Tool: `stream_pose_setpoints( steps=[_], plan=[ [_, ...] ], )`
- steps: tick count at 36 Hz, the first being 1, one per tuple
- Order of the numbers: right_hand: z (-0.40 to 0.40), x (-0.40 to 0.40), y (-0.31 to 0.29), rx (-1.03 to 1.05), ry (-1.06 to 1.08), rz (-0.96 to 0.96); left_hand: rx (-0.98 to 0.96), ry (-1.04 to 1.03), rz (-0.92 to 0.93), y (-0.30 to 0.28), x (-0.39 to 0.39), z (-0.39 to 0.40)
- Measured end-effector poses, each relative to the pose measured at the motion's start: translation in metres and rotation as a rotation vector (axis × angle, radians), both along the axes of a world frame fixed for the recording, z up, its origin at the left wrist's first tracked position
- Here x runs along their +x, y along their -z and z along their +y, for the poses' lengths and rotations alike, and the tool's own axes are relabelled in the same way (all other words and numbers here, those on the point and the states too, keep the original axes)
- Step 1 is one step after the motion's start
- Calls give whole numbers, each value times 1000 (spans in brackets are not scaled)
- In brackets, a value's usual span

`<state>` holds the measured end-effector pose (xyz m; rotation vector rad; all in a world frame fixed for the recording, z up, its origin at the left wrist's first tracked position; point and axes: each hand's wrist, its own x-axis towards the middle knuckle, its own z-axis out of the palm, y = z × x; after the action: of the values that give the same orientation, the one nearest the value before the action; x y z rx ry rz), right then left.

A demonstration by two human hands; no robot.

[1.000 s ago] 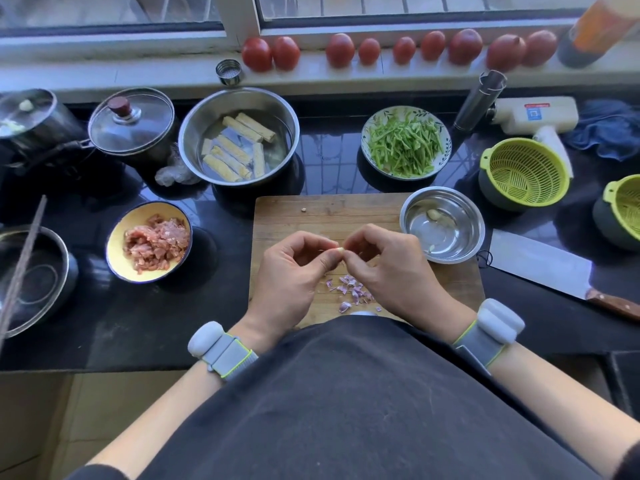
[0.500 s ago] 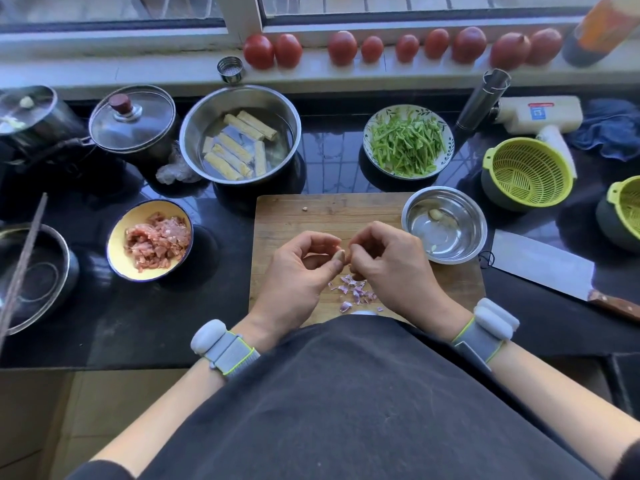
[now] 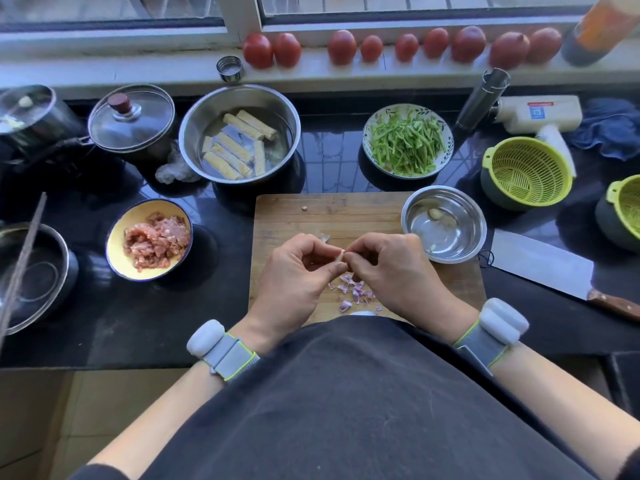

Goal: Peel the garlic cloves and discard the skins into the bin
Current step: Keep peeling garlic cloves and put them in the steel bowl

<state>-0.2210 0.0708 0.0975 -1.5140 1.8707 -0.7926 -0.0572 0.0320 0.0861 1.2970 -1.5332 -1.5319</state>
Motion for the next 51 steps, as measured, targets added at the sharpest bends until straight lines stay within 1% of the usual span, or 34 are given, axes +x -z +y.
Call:
stream_pose_setpoints(
  steps=[3, 6, 11, 14, 18, 20, 23, 25, 29, 35, 38, 43, 47, 51],
  plan=[
    [1, -1, 1, -22, -21, 29, -21, 13, -18, 0, 0, 0],
    [2, 0, 1, -26, 0, 33, -62, 34, -42, 0, 0, 1],
    [3, -1, 3, -13, 34, -38, -170, 73, -79, 2, 0, 1],
    [4, 0, 4, -20, 43, -49, -249, 99, -88, 3, 0, 1],
    [2, 1, 5, -6, 71, -64, -272, 100, -67, 5, -2, 2],
    [1, 2, 4, -10, 96, -88, -208, 80, -24, 6, -3, 3],
    [-1, 3, 3, 12, 125, -146, 8, 19, 91, 4, -5, 3],
    [-1, 3, 4, 41, 135, -219, 116, -22, 168, 3, -5, 2],
    [-1, 2, 5, 77, 144, -331, 293, -87, 311, 1, -5, 2],
    [0, 2, 3, 119, 156, -416, 513, -167, 505, -3, -4, 0],
    [-1, 3, 5, 124, 167, -439, 564, -179, 522, -3, -4, -1],
    [-1, 2, 10, 141, 208, -449, 559, -173, 523, -3, -5, -2],
    [-1, 0, 12, 165, 229, -449, 598, -184, 556, -2, -4, -3],
    [0, 1, 9, 173, 210, -535, 597, -171, 530, 2, -4, -2]
  ],
)
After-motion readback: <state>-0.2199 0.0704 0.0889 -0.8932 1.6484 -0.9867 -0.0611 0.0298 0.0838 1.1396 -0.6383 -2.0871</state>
